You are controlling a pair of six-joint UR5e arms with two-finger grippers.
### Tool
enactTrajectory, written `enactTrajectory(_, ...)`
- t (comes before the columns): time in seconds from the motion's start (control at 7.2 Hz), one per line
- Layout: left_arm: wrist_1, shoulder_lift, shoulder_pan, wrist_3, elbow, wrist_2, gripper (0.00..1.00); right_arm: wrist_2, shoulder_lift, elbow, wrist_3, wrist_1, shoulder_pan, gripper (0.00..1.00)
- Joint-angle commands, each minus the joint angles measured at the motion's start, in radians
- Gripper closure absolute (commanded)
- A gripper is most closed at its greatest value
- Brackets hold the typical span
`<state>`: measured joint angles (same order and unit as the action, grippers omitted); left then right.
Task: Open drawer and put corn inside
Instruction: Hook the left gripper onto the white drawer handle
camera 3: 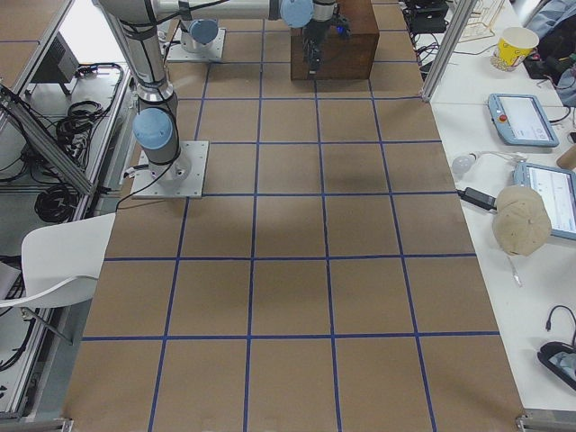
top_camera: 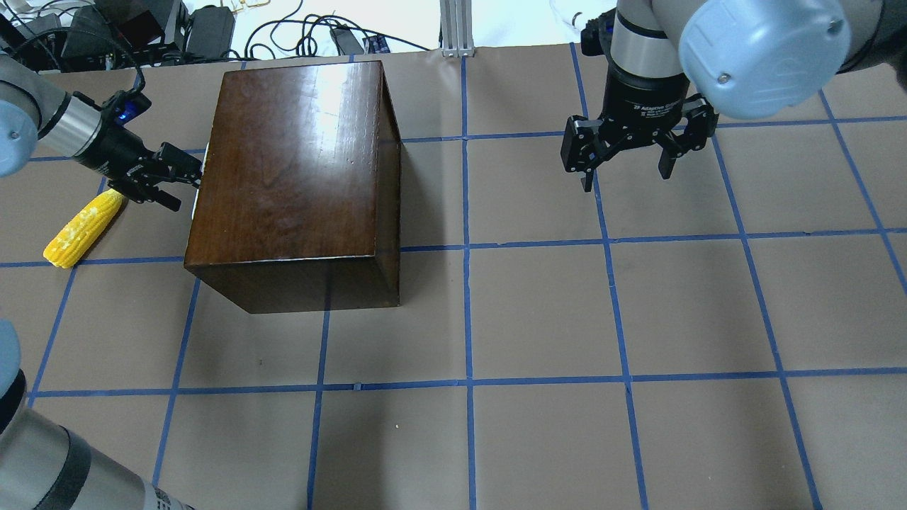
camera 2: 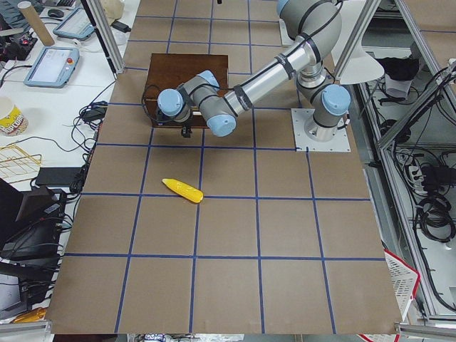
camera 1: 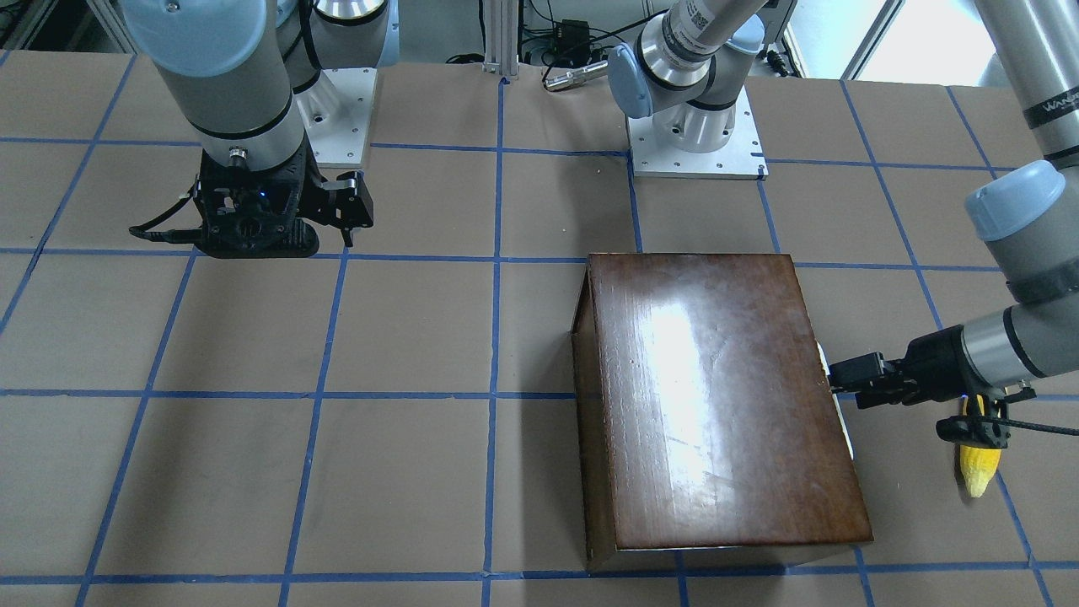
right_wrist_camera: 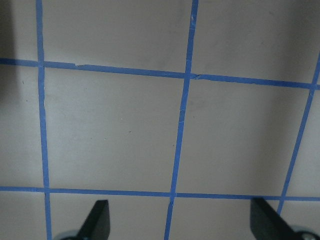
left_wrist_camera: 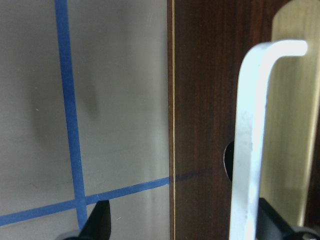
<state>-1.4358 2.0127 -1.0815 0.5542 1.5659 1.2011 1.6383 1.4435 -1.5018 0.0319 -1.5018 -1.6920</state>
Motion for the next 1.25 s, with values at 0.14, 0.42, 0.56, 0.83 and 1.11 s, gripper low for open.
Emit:
enactTrajectory(0.14,0.0,0.015,-0.002,0.0,-0.001,-0.023,0.0,0.0,0.0,0.0,0.0,0.0,0.0,0.0)
enactTrajectory(0.42,0.0,0.024,0.0,0.004,-0.001,-0.034,0.0,0.0,0.0,0.0,0.0,0.0,0.0,0.0)
enactTrajectory(0.56,0.002,0.024,0.0,0.004,-0.001,-0.029,0.0,0.0,0.0,0.0,0.0,0.0,0.0,0.0)
enactTrajectory(0.83,0.012,0.024,0.0,0.044,-0.003,-0.028,0.0,0.0,0.0,0.0,0.0,0.0,0.0,0.0)
enactTrajectory(1.11,0.018,0.024,0.002,0.044,-0.003,-0.025,0.0,0.0,0.0,0.0,0.0,0.0,0.0,0.0)
